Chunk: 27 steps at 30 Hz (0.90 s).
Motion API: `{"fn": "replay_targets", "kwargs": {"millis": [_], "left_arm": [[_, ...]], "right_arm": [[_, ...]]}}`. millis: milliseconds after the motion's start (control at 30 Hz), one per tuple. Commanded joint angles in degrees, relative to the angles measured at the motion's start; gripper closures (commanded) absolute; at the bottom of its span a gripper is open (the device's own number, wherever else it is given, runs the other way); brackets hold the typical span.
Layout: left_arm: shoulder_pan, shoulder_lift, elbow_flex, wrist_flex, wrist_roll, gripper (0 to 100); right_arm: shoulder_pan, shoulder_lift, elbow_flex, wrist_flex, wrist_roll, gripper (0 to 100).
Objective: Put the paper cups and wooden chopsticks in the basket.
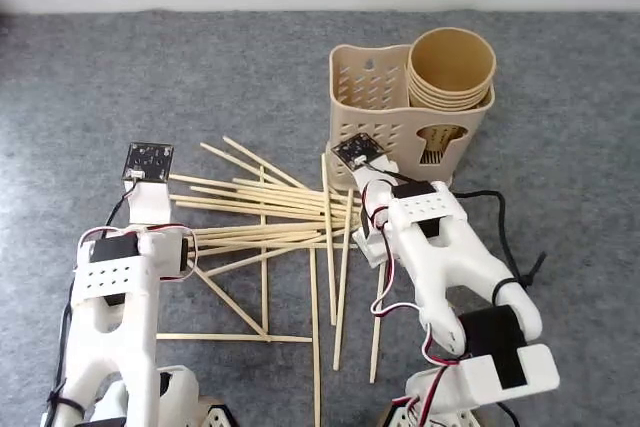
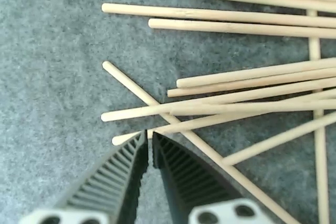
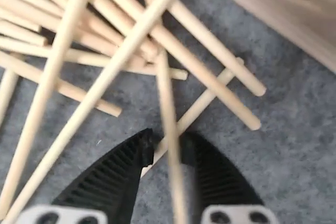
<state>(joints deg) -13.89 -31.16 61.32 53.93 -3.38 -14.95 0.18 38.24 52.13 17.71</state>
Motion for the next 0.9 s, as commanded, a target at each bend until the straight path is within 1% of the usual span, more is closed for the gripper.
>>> {"fn": "replay_targets", "kwargs": {"millis": [0,100,167,333,533,633,867], "left_arm": [[0.2,-1.3,-3.3,-1.1,0.1,99],[0.2,-1.3,-2.9,-2.0,0.1,99],[0.2,-1.6,-2.0,-3.5,0.1,99],[0.2,-1.6,-1.8,-3.9,0.1,99],[0.2,-1.6,-1.8,-3.9,0.1,99],[0.2,-1.6,-1.8,-3.9,0.1,99],[0.2,-1.6,-1.8,-3.9,0.1,99]], "right_arm": [[-0.6,-0.4,-2.8,1.8,-0.2,98.1],[-0.6,-2.8,-3.4,5.7,-0.2,99.0],[-0.6,-7.1,-3.4,8.6,-0.2,98.9],[-0.7,-21.8,-3.4,17.5,0.0,98.9],[-0.5,-38.4,-3.9,27.8,4.2,98.9],[-0.1,-43.8,-4.0,30.1,6.2,98.9],[-0.4,-50.9,-4.0,30.1,6.3,98.9]]}}
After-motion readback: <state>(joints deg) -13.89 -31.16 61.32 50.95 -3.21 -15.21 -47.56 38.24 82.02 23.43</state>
